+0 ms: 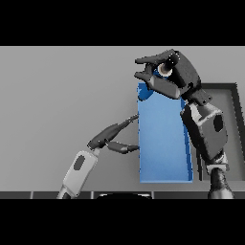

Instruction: Pick up the blue pipe and place it into the blue bin.

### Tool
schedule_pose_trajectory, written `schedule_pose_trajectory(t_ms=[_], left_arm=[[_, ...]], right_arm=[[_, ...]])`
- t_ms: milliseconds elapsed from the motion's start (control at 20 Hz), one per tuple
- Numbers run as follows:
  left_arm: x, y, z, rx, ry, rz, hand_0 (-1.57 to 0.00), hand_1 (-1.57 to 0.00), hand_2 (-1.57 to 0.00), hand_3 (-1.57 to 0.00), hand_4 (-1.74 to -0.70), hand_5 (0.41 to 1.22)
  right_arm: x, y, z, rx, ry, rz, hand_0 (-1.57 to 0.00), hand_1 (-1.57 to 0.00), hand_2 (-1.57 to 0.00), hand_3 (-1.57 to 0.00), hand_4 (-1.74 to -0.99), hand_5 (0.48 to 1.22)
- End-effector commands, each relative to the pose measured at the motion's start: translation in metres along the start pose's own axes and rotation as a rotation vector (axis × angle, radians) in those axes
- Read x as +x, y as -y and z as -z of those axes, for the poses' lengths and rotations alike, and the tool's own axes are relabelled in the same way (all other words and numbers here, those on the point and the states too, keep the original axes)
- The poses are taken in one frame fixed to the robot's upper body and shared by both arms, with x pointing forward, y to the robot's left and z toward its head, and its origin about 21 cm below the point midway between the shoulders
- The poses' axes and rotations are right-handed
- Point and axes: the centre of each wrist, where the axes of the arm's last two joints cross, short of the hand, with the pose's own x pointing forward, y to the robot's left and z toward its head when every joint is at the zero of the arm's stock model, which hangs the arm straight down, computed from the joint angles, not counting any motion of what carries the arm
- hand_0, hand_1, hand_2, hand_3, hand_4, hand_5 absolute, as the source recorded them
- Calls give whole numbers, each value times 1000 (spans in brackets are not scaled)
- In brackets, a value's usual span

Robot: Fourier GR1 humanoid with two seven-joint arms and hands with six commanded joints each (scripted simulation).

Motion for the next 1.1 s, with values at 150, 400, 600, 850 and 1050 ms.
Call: schedule_pose_trajectory(t_ms=[150, 400, 600, 850, 1050], left_arm=[[-2, 0, -6, -9, 22, -3, 0, 0, 0, 1, -886, 412], [-1, -1, -3, -1, 14, 20, 1, 1, 1, 1, -869, 418], [-2, 0, -6, -6, 19, 11, 1, 1, 1, 1, -870, 421], [-3, 3, -10, -5, 18, -3, 1, 1, 1, 1, -880, 427], [-2, 6, -9, -5, 25, -8, 1, 1, 1, 1, -887, 423]], right_arm=[[-12, 47, -9, -168, -78, -34, -1571, -1571, -1571, -1571, -1741, 1221], [-42, 85, -52, -322, -221, -28, -1571, -1571, -1571, -1571, -1741, 1221], [-73, 86, -94, -403, -369, -5, -1571, -1571, -1571, -1571, -1741, 1221], [-102, 70, -138, -512, -521, 46, -1571, -1571, -1571, -1571, -1741, 1221], [-126, 58, -161, -621, -691, 36, -1571, -1571, -1571, -1508, -1741, 1221]])
